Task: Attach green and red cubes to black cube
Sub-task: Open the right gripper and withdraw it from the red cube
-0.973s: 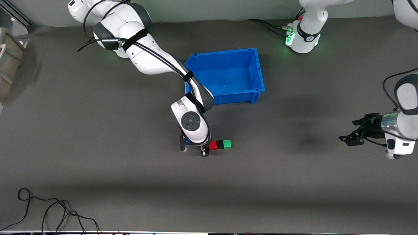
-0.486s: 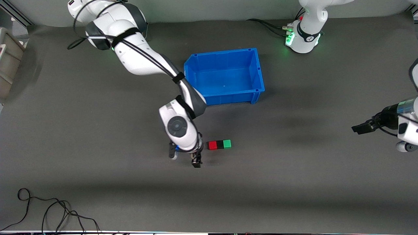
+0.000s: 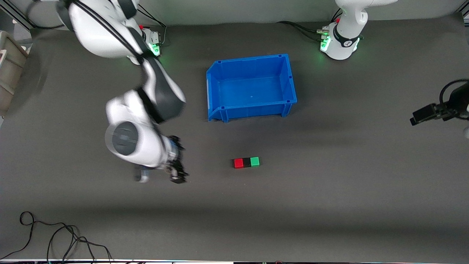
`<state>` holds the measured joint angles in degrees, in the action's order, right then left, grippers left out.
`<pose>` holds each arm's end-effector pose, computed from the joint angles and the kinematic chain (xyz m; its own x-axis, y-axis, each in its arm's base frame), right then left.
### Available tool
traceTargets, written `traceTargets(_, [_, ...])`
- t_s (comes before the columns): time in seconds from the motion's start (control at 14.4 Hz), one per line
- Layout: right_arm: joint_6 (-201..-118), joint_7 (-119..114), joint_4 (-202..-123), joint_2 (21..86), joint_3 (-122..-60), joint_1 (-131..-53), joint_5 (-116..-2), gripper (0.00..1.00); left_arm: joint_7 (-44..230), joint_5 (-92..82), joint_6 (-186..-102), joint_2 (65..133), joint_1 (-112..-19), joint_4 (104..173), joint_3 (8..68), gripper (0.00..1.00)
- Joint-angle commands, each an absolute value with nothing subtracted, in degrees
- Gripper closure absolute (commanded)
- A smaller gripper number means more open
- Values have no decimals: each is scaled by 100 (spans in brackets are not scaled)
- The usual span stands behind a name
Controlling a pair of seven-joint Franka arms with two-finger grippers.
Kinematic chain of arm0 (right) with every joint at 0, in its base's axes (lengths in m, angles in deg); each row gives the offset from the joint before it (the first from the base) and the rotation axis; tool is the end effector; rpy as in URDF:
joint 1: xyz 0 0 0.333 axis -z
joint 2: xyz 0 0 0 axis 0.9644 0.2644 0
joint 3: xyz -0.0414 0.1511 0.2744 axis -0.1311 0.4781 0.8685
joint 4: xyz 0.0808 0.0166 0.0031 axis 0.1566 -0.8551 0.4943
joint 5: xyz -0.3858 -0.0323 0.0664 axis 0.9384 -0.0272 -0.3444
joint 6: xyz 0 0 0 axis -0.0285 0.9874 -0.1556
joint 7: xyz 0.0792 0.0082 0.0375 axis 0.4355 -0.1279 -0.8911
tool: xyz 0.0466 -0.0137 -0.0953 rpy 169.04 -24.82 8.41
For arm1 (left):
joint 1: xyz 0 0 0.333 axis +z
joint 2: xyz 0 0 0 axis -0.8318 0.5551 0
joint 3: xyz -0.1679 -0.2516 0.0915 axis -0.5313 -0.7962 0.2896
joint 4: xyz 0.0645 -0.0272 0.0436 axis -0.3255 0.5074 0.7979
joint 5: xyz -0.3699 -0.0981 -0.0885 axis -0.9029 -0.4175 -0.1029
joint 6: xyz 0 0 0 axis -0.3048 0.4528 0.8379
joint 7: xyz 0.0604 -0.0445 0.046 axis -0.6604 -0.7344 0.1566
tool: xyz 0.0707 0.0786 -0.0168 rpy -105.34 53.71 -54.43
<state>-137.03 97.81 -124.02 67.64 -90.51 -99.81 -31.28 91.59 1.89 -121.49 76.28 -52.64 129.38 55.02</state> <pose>0.6717 0.2861 0.4493 0.2511 -0.9631 -0.0965 -0.9614 -0.2598 0.0905 0.5760 0.0186 0.5929 0.9920 0.1266 -0.0035 0.1266 -0.9912 0.0388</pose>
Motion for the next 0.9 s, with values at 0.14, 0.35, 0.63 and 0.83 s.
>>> traceTargets(0.14, [-12192,7461,-12976,5462,-9036,-9191,-3242,6,8922,283,-12097,7475,-5497,12889,5489,0])
traceTargets(0.35, [-11681,5599,-13415,4907,-9053,-8646,-3234,9,8772,265,-12018,7624,-5514,12600,5489,0])
traceTargets(0.63, [-11618,3312,-13838,4388,-9614,-8469,-3163,10,8394,292,-11648,7774,-5523,12343,5497,0])
traceTargets(0.83, [-11767,2044,-14101,4141,-9949,-8469,-3041,10,8367,309,-11657,7800,-5795,12343,5672,0])
